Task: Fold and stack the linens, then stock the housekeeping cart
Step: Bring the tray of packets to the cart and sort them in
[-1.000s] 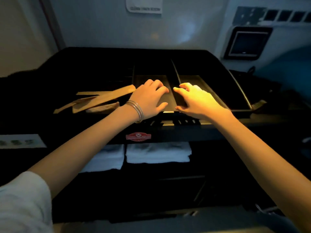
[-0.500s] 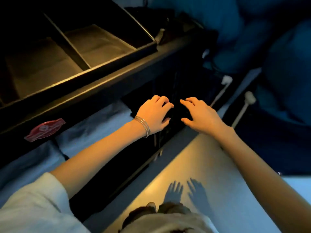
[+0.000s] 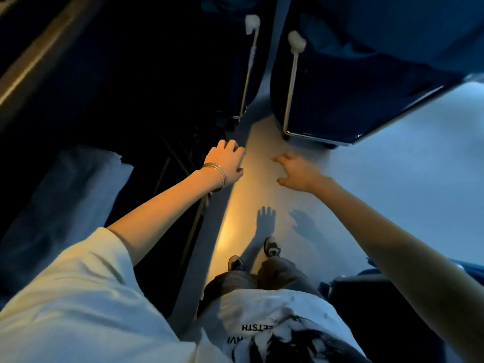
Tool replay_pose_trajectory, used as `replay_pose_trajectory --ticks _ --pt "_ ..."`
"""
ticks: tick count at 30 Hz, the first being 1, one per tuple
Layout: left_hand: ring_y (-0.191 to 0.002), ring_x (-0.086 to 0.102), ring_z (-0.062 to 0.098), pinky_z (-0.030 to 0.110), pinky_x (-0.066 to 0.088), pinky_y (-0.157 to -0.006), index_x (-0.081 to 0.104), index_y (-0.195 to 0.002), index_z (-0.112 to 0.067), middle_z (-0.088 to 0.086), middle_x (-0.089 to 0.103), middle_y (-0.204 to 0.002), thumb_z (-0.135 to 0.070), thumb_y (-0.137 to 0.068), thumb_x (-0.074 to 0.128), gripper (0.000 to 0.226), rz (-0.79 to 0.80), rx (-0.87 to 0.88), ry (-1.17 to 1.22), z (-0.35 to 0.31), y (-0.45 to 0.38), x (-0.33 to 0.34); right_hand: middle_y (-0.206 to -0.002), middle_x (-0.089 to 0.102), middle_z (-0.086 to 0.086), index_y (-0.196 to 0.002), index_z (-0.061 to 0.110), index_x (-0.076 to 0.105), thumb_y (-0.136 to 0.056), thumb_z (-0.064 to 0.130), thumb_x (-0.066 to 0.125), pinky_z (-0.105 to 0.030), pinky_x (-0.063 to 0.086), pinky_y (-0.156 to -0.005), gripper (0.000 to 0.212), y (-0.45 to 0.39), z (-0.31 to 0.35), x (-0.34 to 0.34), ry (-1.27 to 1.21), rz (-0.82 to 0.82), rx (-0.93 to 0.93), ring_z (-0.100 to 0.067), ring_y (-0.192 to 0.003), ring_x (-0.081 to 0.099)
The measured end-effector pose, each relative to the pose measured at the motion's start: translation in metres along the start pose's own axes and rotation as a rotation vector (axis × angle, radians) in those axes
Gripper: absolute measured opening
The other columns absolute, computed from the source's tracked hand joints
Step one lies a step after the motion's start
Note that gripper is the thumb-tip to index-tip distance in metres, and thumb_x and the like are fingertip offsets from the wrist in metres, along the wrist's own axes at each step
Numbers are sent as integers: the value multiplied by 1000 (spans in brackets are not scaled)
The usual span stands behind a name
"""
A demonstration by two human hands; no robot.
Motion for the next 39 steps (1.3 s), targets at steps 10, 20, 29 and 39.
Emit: replay_pose_trajectory --ticks 10,20,29,39 --pt "-127 33 32 42 36 -99 39 -138 -18 10 37 -139 -40 -91 51 53 69 226 -58 -77 -73 -6 -146 33 -11 -147 18 28 -88 27 61 -40 37 -101 68 27 -83 -9 -31 -64 202 -32 -130 36" --pt "-123 35 29 40 35 -100 37 -138 -20 7 38 -137 -44 -91 49 55 6 414 -160 -186 -164 -53 -144 35 -9 -146 19 29 -87 30 62 -42 41 -96 68 58 -199 -56 -69 -148 371 -32 -127 39" --pt "-124 35 28 38 36 -98 37 -139 -20 7 37 -138 -39 -91 51 54 37 665 -208 -305 -228 -83 -142 37 -7 -146 23 27 -87 27 62 -40 45 -89 69 105 -294 -73 -176 -217 595 -30 -125 41" --pt "-125 35 27 38 37 -97 34 -141 -22 5 35 -140 -44 -93 46 54 31 975 -336 -414 -316 -99 -142 37 -5 -146 23 27 -88 26 61 -41 45 -89 68 130 -390 -85 -311 -264 879 -27 -126 41"
Point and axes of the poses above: each hand's wrist, its own y-axis away from the middle knuckle, its own x-axis out of the palm, z = x × y, the point moved 1 cm from there along -y, towards the middle knuckle
